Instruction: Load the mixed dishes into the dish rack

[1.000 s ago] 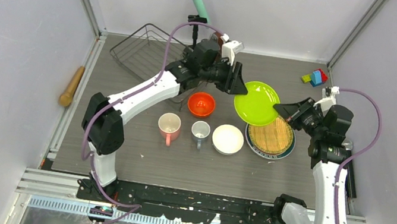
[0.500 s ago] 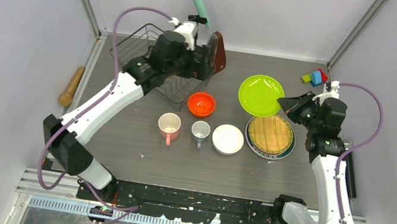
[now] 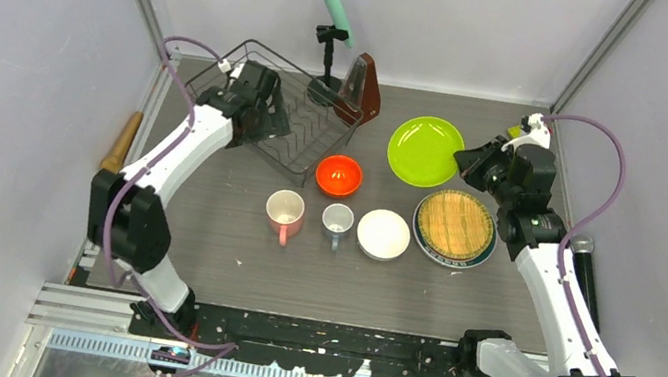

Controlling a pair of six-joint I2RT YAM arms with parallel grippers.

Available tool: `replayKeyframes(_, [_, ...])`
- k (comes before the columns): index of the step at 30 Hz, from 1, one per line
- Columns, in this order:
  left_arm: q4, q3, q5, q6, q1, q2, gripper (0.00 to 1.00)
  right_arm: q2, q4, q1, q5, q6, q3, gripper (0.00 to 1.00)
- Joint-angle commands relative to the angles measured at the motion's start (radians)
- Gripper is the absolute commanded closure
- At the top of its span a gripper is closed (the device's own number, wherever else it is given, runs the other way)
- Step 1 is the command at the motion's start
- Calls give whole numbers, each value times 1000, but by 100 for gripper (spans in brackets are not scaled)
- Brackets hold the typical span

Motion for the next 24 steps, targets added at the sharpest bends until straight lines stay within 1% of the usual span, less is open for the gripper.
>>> replayKeyframes(1, [-164, 130, -89, -90, 4, 104, 2, -3, 49, 7, 63, -32, 54, 100])
replayKeyframes(3, [-194, 157, -100, -111, 6, 137, 3, -5, 45, 8, 68, -36, 53, 100])
replayKeyframes(6, [-182, 140, -106, -149, 10, 148, 6, -11, 42, 9, 71, -38, 49, 100])
replayKeyframes(9, [-156, 101, -104, -185, 12, 141, 12, -18, 42, 9, 71, -36, 40, 100])
replayKeyframes(13, [-109, 50, -87, -221, 16, 133, 22, -26, 41, 9, 72, -38, 28, 100])
replayKeyframes(17, [-68, 23, -59, -251, 17, 141, 36, -35, 34, 9, 75, -44, 20, 100])
replayKeyframes(20, [-58, 19, -54, -265, 18, 147, 43, -39, 31, 9, 77, -46, 17, 100])
replayKeyframes(21, [-51, 16, -53, -266, 17, 146, 51, -41, 31, 8, 77, -46, 17, 100])
replayKeyframes(24, [-50, 8, -53, -282, 18, 138, 70, -41, 29, 9, 74, -46, 18, 100])
